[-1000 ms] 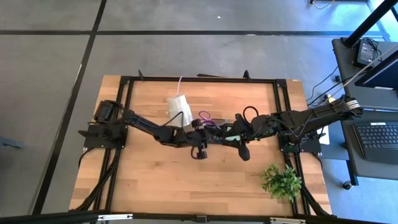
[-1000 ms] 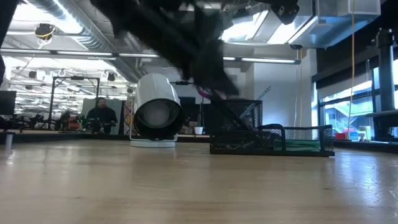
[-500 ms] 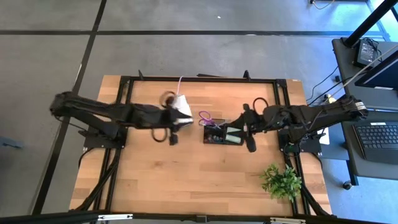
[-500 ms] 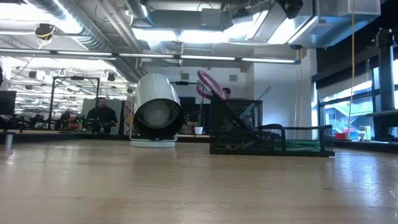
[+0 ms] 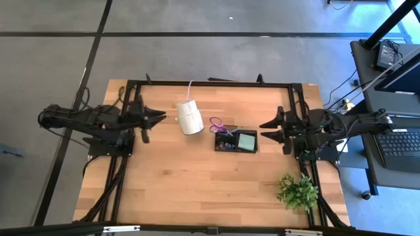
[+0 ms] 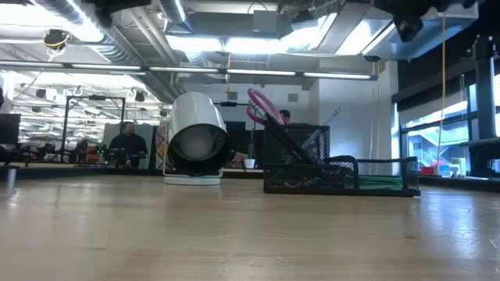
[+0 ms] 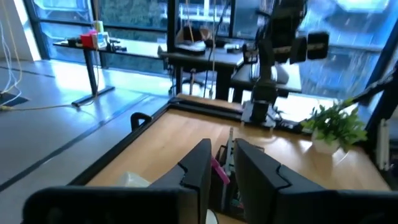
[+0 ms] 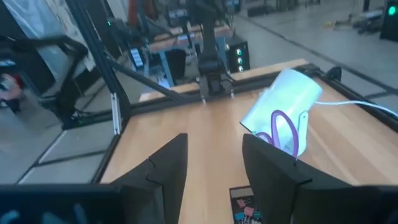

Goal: Pick and place office supplies into organizer
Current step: Return to Home Position

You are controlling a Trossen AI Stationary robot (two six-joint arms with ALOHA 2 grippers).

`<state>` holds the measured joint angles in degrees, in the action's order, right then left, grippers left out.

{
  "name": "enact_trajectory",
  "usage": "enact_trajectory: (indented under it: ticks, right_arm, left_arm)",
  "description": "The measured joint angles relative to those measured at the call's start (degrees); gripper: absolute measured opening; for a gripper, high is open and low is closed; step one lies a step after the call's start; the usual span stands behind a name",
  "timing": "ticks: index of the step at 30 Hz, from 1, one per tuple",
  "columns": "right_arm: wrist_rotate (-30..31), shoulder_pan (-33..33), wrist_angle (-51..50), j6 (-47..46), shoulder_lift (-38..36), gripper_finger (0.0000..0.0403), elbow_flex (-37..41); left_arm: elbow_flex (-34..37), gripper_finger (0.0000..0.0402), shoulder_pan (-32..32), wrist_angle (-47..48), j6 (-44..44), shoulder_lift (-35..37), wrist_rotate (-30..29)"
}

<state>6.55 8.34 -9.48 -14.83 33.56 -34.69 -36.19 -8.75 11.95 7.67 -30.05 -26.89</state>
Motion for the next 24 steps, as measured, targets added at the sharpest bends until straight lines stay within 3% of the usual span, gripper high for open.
enact_trajectory:
  ticks: [10,16,24]
  right_arm:
    - [-0.07,0.00,0.45,0.04,-15.40,0.0157,8.02]
    - [-0.09,0.00,0.31,0.18,-23.37,0.0157,10.40]
    - [-0.08,0.00,-0.39,0.40,-30.89,0.0157,13.77]
  left_arm:
    - [10.76,0.0056,-0.05,0.25,0.72,19.17,1.21]
    - [13.64,0.0050,-0.05,3.68,1.16,27.60,-0.61]
    - [15.06,0.0047,-0.05,8.89,3.38,29.54,-4.49]
